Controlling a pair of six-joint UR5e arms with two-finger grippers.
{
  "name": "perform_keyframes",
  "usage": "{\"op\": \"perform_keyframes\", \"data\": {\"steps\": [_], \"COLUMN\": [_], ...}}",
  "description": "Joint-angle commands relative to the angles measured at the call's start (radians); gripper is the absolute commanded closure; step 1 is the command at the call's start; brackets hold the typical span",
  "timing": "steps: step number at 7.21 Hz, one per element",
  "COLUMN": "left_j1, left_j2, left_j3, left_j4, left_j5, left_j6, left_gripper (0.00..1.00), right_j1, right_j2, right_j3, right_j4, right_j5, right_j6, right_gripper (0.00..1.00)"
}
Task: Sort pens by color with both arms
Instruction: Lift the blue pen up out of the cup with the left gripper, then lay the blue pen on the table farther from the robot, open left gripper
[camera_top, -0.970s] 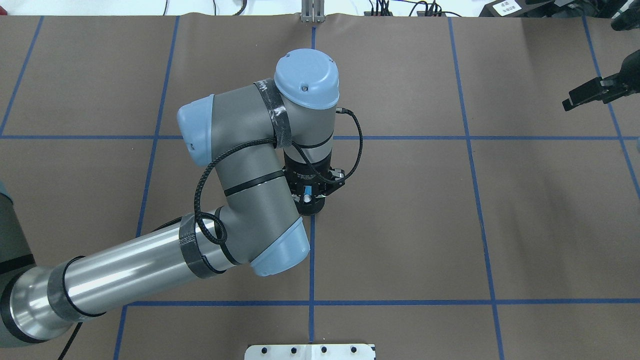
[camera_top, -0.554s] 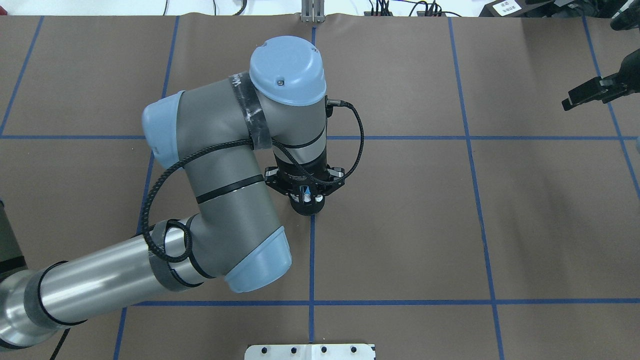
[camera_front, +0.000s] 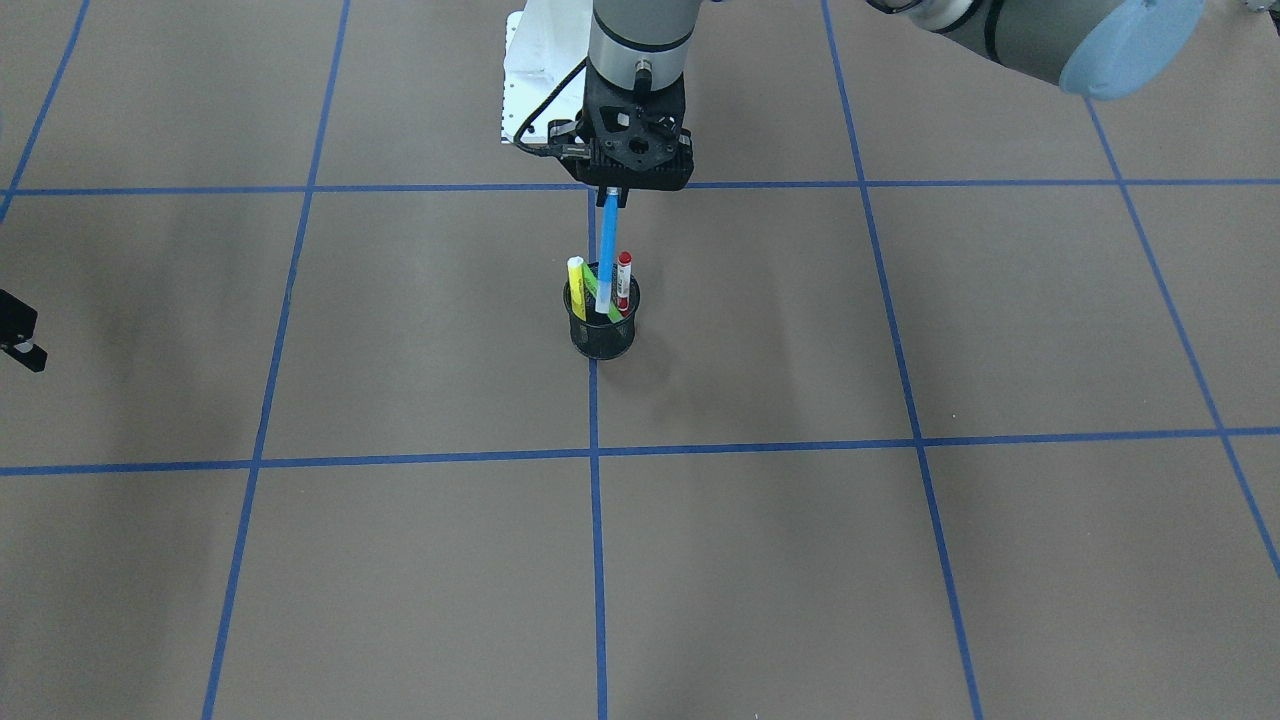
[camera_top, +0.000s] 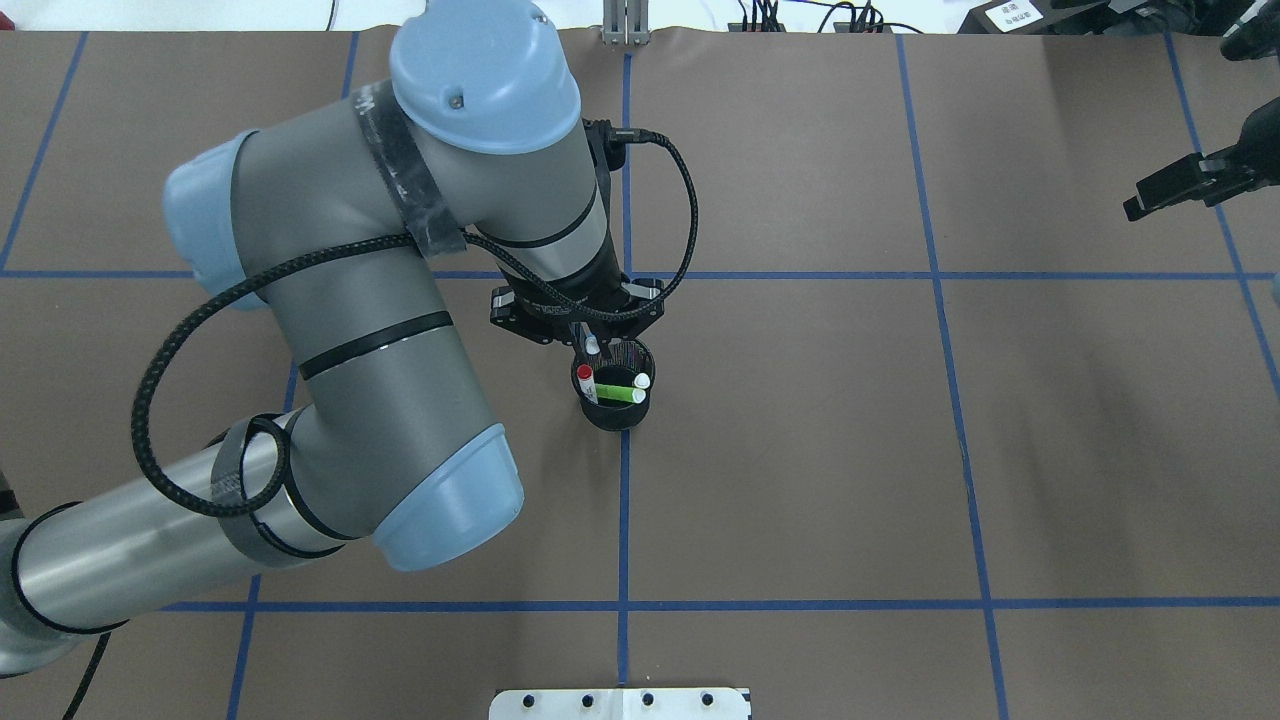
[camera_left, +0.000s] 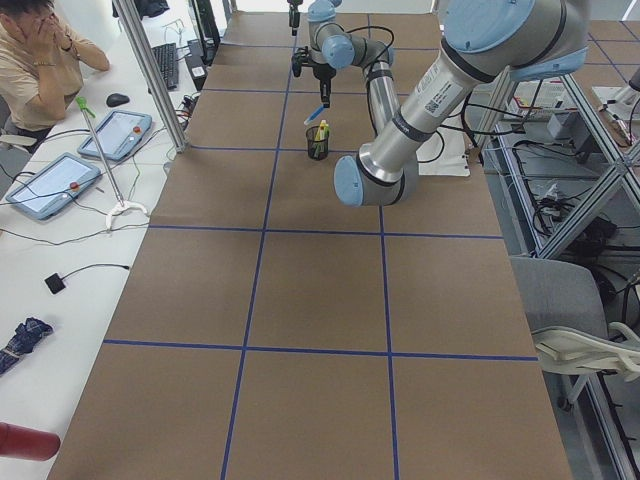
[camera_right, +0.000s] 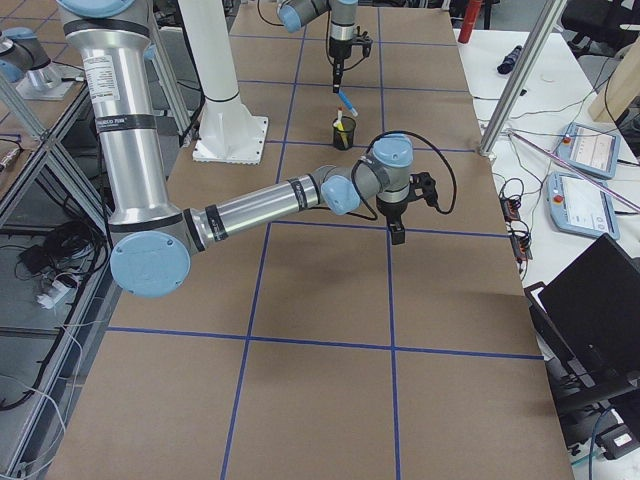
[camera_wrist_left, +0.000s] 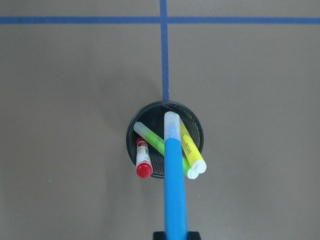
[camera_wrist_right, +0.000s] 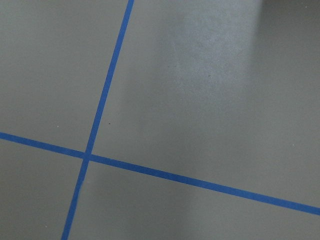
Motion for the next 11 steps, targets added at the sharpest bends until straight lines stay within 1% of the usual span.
{"op": "perform_keyframes", "data": {"steps": [1,2,3,4,6,7,8,10,11], "left_j1": [-0.008,-0.006,-0.006,-0.008,-0.008,-0.005,-0.003,0.004,0.02], "left_j2": [-0.017,-0.032,-0.069,-0.109,-0.202,-0.257,-0.288,-0.307,-0.307], "left_j3": [0.04,0.13,0.248,0.377,0.666,0.797,0.868,0.963,1.016], "left_j4": [-0.154,-0.271,-0.381,-0.504,-0.763,-0.839,-0.842,-0.859,-0.908], "left_j5": [0.139,0.195,0.252,0.324,0.456,0.499,0.516,0.532,0.547], "left_j6": [-0.143,-0.197,-0.228,-0.246,-0.247,-0.244,-0.222,-0.098,-0.067], "left_gripper": [1.0,1.0,1.0,1.0,1.0,1.0,1.0,1.0,1.0], "right_j1": [0.0,-0.002,-0.003,-0.003,-0.003,-0.003,-0.003,-0.003,-0.003], "right_j2": [0.0,0.0,0.0,0.0,0.02,0.025,0.034,0.035,0.037], "right_j3": [-0.006,-0.009,-0.009,-0.009,-0.022,-0.032,-0.041,-0.043,-0.043], "right_j4": [0.0,0.0,0.0,0.0,0.0,0.0,0.0,0.0,0.0], "right_j5": [0.0,0.0,0.0,0.0,0.0,0.0,0.0,0.0,0.0], "right_j6": [0.0,0.0,-0.001,-0.002,-0.001,-0.002,0.0,0.0,0.0], "right_gripper": [0.0,0.0,0.0,0.0,0.0,0.0,0.0,0.0,0.0]}}
